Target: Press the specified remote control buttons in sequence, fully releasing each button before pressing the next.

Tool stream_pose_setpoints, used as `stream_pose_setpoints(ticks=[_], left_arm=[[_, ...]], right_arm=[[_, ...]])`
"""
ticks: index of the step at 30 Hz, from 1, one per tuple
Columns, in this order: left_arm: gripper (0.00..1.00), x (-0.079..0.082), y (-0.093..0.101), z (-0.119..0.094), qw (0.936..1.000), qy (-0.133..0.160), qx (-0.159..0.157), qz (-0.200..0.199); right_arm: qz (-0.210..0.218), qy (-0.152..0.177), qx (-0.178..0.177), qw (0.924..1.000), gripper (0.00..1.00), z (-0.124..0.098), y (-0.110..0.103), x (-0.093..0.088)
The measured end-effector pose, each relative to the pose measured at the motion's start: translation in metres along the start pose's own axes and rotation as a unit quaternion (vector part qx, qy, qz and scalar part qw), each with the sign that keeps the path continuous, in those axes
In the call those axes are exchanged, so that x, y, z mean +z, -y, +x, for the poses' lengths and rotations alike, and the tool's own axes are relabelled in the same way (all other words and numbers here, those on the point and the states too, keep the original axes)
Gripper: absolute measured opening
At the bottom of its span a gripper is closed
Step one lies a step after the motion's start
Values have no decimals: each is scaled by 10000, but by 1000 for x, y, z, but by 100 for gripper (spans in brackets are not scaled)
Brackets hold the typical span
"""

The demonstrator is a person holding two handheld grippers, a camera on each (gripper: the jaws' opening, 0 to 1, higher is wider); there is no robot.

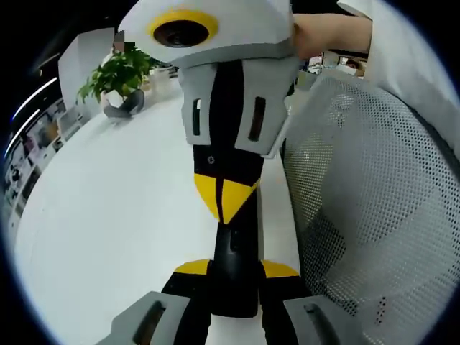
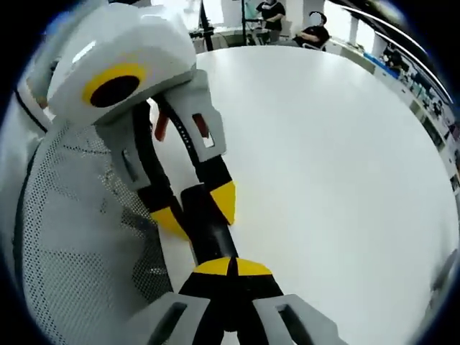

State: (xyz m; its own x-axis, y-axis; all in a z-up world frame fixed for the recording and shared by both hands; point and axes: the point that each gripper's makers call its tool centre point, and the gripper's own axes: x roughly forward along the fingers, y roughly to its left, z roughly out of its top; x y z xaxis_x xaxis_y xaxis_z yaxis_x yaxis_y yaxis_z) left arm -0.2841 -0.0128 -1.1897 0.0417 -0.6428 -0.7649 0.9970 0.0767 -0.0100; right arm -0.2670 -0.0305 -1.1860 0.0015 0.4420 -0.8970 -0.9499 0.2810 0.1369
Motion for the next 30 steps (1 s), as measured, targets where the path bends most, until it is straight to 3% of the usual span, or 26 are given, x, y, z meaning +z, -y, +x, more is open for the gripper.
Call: stream_pose_setpoints(ticks=[6,9,13,16,18,20,21,26,28,30], left_arm=[[24,0,0,0,10000,6,8,-12],[24,0,0,0,10000,16,14,-26],[24,0,0,0,10000,34,21,-41],[24,0,0,0,10000,42,22,-43],[24,0,0,0,10000,51,21,-42],[24,0,0,0,10000,62,22,-48],[24,0,0,0,10000,65,24,-55],[24,0,0,0,10000,55,36,-74],[24,0,0,0,9999,73,40,-82],[24,0,0,0,9999,77,41,-80]], right_arm=[[-40,-51,-45,10000,0,1,-1,-1],[-46,291,-251,9993,0,-1,-2,0],[483,745,-395,9953,0,-3,-1,-1],[596,947,-113,9937,0,-5,-13,4],[391,999,-106,9942,0,-7,-19,8],[213,876,-143,9958,0,-5,-21,7],[60,663,-228,9975,0,-3,-20,2],[-189,613,-351,9973,0,-1,-20,5],[-595,421,-418,9965,0,-1,-20,3],[-1242,174,-526,9907,0,0,-21,3]])
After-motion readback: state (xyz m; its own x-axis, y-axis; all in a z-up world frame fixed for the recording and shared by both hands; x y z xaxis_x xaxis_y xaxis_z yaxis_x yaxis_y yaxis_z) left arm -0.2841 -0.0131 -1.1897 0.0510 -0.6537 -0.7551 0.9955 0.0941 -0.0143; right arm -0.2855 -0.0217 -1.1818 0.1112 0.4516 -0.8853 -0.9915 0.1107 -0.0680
